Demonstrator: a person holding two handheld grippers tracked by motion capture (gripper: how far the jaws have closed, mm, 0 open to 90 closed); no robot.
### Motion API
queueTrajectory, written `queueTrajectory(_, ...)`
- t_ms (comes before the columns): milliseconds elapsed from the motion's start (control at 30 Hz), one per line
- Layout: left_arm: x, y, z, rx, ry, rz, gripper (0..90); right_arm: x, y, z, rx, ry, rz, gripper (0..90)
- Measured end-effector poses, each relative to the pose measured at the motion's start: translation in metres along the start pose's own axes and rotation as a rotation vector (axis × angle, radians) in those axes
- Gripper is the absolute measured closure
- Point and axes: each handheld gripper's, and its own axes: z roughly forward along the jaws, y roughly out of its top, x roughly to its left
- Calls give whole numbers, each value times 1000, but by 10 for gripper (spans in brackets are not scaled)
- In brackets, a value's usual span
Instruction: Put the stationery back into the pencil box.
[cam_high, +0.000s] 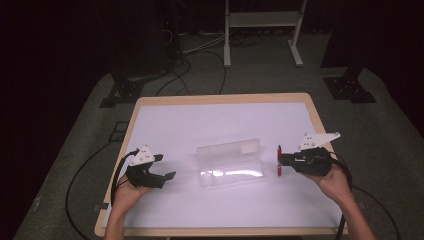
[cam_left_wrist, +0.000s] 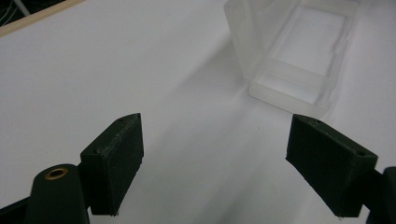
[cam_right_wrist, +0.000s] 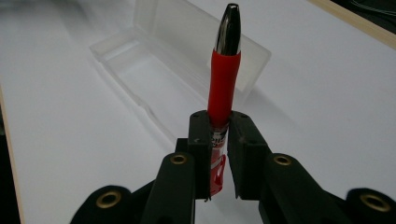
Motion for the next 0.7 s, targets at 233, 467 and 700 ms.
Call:
queueTrajectory(233,0,0,-1,-6,0,0,184,2,9,3,-13,6,-13,789)
queueTrajectory(467,0,0,-1,-5,1,0,187,4,22,7,-16,16,-45,789)
queueTrajectory(700,1,0,-3,-10,3,0,187,8,33,15,-11,30,-72,789)
